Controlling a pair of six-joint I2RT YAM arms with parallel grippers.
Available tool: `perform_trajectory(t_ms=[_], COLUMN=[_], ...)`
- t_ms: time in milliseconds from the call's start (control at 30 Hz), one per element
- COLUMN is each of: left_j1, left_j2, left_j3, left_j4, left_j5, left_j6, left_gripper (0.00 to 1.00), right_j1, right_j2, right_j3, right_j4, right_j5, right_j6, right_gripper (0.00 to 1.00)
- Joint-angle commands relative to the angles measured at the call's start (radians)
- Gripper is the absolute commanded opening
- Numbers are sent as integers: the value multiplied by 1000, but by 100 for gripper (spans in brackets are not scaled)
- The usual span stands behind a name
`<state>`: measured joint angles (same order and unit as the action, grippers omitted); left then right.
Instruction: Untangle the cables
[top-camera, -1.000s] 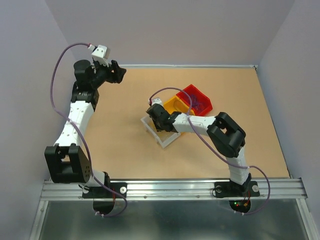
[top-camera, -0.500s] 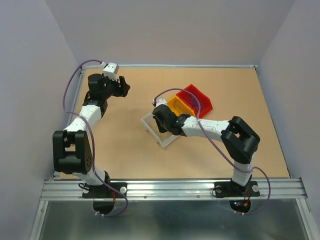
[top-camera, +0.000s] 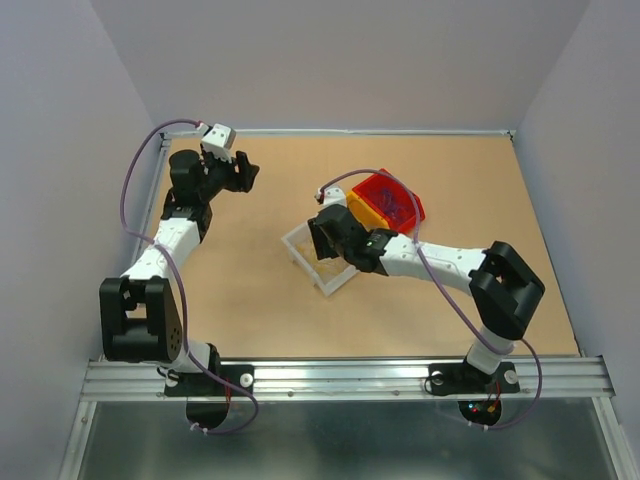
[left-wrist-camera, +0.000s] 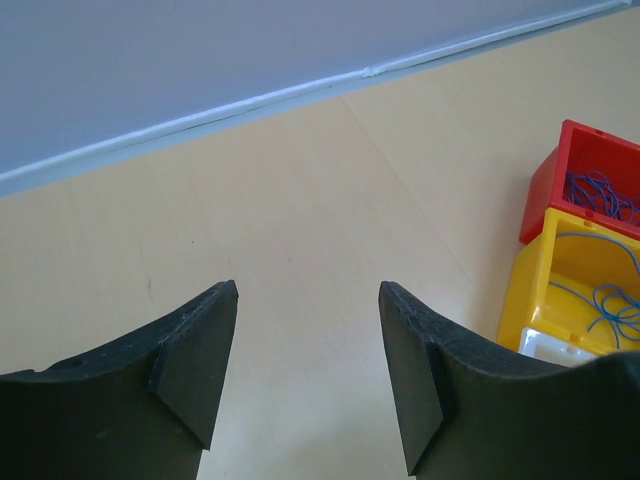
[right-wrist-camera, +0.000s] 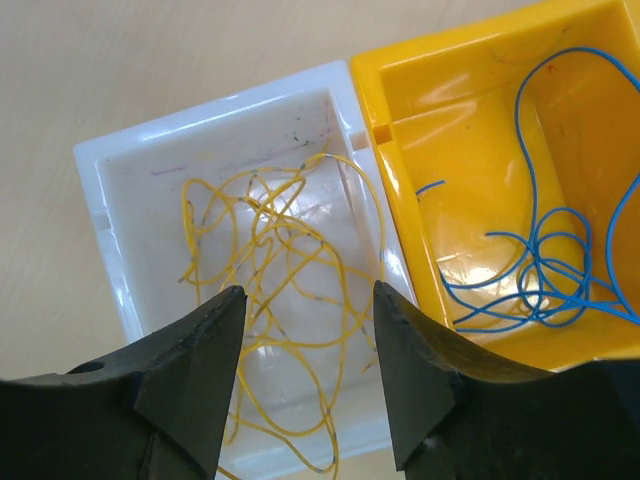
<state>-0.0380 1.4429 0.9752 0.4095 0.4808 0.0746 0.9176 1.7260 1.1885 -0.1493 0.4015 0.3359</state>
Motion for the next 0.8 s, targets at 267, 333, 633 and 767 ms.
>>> perform_trajectory(t_ms=[267, 333, 633, 767], left_j1=[0, 1, 21, 30], left_j2=[-148, -177, -436, -548], left_j3=[-59, -82, -246, -349], left_j4=[84, 91, 164, 161], left_j5=[113, 108, 91, 194], left_j6=[57, 65, 30, 56], left_gripper=[70, 73, 99, 99], right_j1=[6, 6, 6, 6], right_j2=[-349, -449, -1167, -1258], right_j3=[-193, -284, -716, -751], right_j4=[212, 298, 683, 702], right_j5=[91, 128, 316, 361], right_j6=[-52, -67, -155, -167], right_gripper=[71, 73, 91, 91])
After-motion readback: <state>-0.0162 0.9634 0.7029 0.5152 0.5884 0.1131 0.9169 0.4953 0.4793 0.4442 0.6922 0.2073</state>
